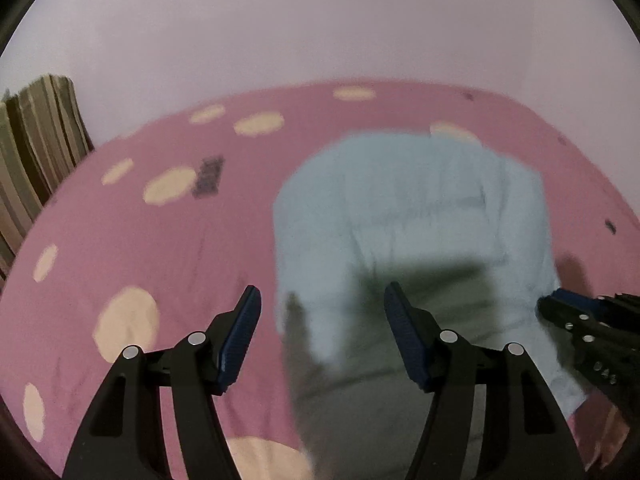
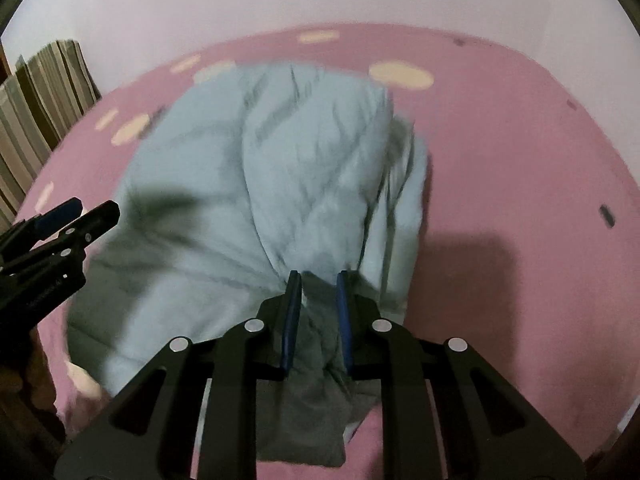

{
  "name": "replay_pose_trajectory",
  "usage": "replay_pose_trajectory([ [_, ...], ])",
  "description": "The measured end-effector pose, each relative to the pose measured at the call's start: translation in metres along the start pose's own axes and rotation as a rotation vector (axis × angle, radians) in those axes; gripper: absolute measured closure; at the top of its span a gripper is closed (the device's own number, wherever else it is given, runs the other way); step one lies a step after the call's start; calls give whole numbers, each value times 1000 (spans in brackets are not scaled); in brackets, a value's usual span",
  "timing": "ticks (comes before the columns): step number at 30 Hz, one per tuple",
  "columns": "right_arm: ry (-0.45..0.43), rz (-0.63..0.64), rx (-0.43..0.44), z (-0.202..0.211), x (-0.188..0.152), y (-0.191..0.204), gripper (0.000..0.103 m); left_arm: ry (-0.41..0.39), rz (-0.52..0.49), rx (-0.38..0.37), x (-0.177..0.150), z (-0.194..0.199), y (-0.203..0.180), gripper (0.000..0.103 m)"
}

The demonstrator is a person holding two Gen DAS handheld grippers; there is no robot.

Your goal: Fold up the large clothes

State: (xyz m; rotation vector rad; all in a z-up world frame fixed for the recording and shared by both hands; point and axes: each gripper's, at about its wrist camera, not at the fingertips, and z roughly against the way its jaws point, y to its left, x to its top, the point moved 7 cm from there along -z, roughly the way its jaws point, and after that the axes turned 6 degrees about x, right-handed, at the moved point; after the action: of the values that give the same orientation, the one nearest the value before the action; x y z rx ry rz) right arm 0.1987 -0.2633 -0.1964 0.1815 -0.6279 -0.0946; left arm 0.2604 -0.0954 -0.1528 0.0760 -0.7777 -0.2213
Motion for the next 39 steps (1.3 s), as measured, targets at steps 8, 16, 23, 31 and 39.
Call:
replay_pose_trajectory([
  [8,-119,-3,-5,17,80,14,81,-34,5,73,58,-18,6,39],
  [16,-43,-16,-52,-45,78,-5,81,71,9,84,37,-68,-6,39],
  [23,3,-17,-76,-76,63,-19,81,95,-10,88,23,-91,-19,39],
  [31,6,-33,-77,-98,47,-30,82,101,0,78,15,-108,-30,39],
  [39,-17,-22,-95,-101,45,-31,82,107,8,65,9,-119,-31,39],
])
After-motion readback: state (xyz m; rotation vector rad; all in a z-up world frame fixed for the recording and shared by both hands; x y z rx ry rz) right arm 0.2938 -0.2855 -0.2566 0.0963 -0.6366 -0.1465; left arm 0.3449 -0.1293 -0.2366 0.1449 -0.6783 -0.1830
